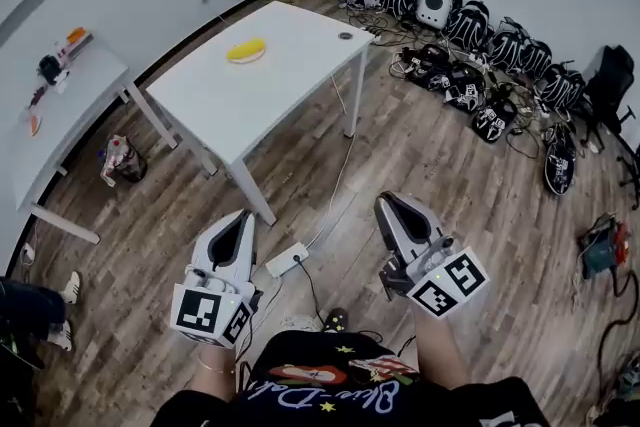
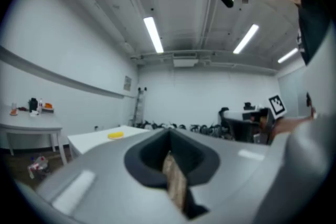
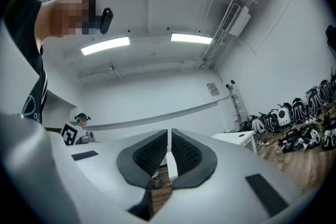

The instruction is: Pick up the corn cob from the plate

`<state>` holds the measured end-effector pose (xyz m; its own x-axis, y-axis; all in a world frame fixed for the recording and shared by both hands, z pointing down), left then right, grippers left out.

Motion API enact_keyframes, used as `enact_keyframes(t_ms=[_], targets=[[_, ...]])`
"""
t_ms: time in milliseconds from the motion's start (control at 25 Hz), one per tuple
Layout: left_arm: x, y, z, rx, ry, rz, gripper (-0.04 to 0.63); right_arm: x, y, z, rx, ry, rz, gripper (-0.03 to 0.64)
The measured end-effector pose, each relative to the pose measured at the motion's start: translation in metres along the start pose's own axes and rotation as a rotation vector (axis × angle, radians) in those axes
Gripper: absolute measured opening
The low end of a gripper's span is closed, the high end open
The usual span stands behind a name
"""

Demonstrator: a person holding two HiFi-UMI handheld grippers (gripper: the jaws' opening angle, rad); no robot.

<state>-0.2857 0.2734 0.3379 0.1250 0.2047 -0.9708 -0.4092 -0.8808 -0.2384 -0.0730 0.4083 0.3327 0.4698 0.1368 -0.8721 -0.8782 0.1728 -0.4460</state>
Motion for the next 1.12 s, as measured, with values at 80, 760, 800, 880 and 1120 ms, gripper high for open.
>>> enact_keyframes(t_ms=[80,760,800,880,1120], targets=[[-0.004,0.001,-0.024,0.0,0.025,0.004,-0.002,0.003,-0.019,-0.013,0.017,0.012,-0.025,0.017],[-0.028,0.133,-0.325,0.087,-0.041,0.009,-0.002,0.054,-0.218,-0.266,0.196,0.078,-0.038,0.017],[-0.027,0.144,-0.341,0.096,-0.044,0.006,-0.002,0.057,-0.228,-0.285,0.21,0.089,-0.045,0.017],[-0.029,0.163,-0.365,0.111,-0.042,0.01,-0.002,0.06,-0.245,-0.318,0.228,0.12,-0.042,0.017],[-0.059,0.207,-0.398,0.173,0.018,0.04,-0.002,0.042,-0.28,-0.393,0.258,0.226,-0.03,0.017]])
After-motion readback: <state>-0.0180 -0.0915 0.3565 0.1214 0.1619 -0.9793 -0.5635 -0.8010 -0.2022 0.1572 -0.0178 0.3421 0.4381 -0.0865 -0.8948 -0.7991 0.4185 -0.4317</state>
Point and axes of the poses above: the fingertips, and each gripper's own axes: z backward along the fingers, y to its left, x out of its top, the point moved 5 cm from there along z, backward along the fingers, and after that the axes turned 13 degrees about -z, right-handed, at the moved point
